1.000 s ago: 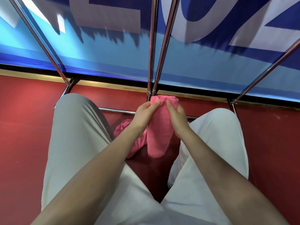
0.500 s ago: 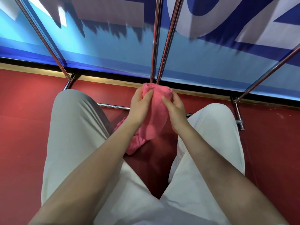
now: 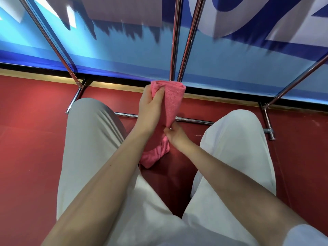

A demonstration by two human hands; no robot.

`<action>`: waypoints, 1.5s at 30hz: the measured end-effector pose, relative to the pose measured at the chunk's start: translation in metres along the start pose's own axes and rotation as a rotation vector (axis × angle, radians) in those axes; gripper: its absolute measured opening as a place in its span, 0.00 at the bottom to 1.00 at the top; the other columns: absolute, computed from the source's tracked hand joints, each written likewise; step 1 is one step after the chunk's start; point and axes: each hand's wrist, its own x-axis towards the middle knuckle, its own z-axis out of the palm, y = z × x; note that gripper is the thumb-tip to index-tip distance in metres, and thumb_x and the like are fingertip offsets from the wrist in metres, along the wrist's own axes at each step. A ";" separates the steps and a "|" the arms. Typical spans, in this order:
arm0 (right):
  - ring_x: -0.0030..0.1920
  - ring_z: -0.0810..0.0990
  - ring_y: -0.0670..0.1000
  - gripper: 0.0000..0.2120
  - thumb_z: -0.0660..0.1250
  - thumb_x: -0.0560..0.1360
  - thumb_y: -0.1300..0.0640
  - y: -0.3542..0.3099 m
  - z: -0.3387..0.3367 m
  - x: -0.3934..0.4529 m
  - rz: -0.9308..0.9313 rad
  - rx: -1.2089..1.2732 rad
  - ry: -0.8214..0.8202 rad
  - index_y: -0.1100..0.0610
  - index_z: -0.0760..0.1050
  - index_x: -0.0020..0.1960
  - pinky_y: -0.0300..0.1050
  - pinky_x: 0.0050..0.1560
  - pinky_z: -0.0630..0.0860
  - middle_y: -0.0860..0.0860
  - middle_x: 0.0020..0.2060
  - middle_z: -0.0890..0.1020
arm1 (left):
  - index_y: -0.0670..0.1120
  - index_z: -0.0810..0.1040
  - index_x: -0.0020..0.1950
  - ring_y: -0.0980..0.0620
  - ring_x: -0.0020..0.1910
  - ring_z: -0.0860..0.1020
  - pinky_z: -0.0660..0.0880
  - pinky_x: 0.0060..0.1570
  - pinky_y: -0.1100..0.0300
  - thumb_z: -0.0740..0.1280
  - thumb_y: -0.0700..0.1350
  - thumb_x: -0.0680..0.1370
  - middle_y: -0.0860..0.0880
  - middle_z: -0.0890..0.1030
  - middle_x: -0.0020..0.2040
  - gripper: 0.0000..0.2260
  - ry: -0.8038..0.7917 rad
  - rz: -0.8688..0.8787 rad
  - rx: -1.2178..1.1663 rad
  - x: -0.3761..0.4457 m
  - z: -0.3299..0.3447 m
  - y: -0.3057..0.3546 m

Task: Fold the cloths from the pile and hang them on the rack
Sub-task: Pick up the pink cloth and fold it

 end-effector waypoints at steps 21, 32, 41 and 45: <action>0.38 0.75 0.44 0.08 0.66 0.78 0.55 -0.127 -0.164 -0.036 -0.389 0.249 0.251 0.58 0.78 0.44 0.39 0.41 0.72 0.50 0.38 0.79 | 0.49 0.75 0.39 0.58 0.37 0.75 0.74 0.42 0.59 0.61 0.43 0.80 0.52 0.77 0.38 0.10 0.204 0.047 -0.170 0.036 0.035 0.131; 0.40 0.74 0.45 0.12 0.67 0.76 0.54 -0.212 -0.376 -0.085 -0.476 -0.161 0.519 0.63 0.80 0.48 0.30 0.34 0.69 0.49 0.39 0.79 | 0.42 0.71 0.67 0.46 0.53 0.77 0.80 0.50 0.51 0.60 0.36 0.77 0.45 0.73 0.57 0.18 -0.015 0.123 0.055 0.059 0.170 0.192; 0.39 0.77 0.46 0.08 0.70 0.72 0.53 -0.250 -0.494 -0.122 -0.398 -0.306 0.638 0.58 0.81 0.41 0.41 0.44 0.74 0.50 0.37 0.80 | 0.43 0.72 0.42 0.50 0.30 0.76 0.76 0.34 0.60 0.58 0.36 0.79 0.44 0.74 0.38 0.07 -0.362 -0.130 0.142 0.047 0.286 0.191; 0.41 0.75 0.52 0.09 0.69 0.72 0.53 -0.270 -0.540 -0.124 -0.366 -0.411 0.710 0.60 0.80 0.46 0.45 0.46 0.74 0.55 0.39 0.78 | 0.45 0.69 0.43 0.49 0.33 0.69 0.70 0.35 0.61 0.58 0.40 0.79 0.47 0.69 0.38 0.05 -0.431 -0.142 0.139 0.040 0.336 0.201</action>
